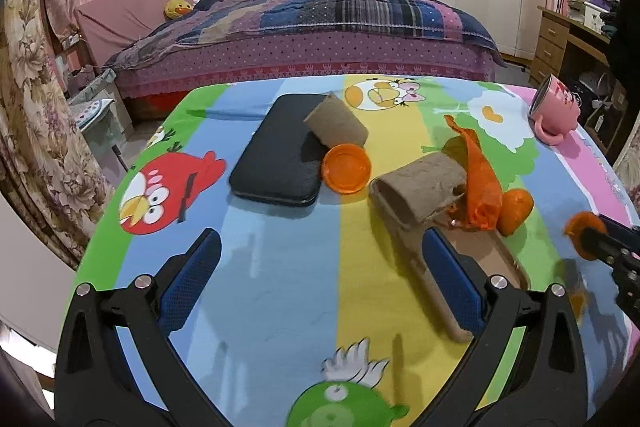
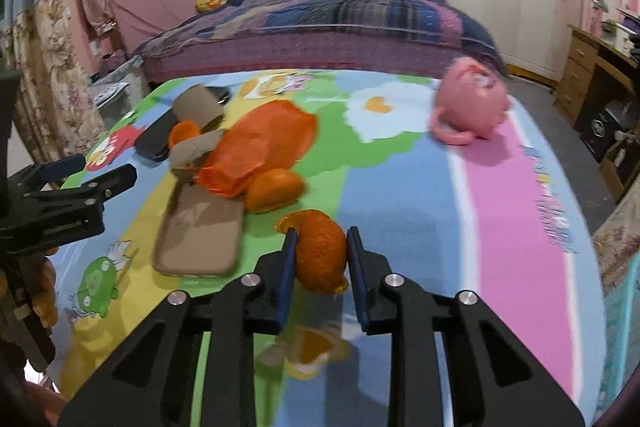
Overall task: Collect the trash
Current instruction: 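Grasp the brown cardboard tube with the left tool while the right tool holds the tangerine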
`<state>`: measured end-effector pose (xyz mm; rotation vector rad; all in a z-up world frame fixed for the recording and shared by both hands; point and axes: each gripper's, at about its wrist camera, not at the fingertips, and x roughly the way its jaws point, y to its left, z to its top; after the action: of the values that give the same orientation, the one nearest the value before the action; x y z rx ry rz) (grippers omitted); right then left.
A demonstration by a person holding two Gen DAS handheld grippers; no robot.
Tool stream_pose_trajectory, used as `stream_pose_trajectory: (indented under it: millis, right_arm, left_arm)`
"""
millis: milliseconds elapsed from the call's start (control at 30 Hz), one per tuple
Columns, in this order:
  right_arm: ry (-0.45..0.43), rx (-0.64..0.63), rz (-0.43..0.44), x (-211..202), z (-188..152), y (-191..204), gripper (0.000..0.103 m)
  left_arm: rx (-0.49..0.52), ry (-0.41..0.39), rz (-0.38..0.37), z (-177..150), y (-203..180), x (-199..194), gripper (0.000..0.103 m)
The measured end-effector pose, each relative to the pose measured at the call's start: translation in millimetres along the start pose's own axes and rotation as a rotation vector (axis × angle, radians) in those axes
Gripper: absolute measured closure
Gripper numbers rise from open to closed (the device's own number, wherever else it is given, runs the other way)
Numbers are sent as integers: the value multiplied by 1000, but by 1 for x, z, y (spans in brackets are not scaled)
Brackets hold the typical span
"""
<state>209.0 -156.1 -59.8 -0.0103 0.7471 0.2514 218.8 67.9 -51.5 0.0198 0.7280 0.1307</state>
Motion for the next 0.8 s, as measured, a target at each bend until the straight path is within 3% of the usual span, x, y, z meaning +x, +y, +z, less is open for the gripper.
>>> stream_pose_trajectory:
  millis: [233, 333, 433, 500, 600, 800]
  right_arm:
    - [-8, 37, -33, -4, 0, -27, 78]
    - [-9, 37, -31, -3, 0, -30, 78]
    - [-7, 2, -45, -2, 1, -28, 78]
    - [-10, 0, -50, -4, 2, -30, 78]
    - [-18, 6, -55, -9, 1, -34, 78]
    - [-38, -5, -78, -23, 1, -39, 78]
  left_arm:
    - [-120, 3, -125, 19, -7, 16, 15]
    - [-130, 50, -163, 22, -15, 29, 29]
    - [-104, 72, -190, 22, -26, 34, 50]
    - [-77, 77, -203, 21, -31, 34, 82]
    - [-50, 66, -198, 21, -33, 27, 102]
    - [-12, -42, -211, 23, -25, -17, 103]
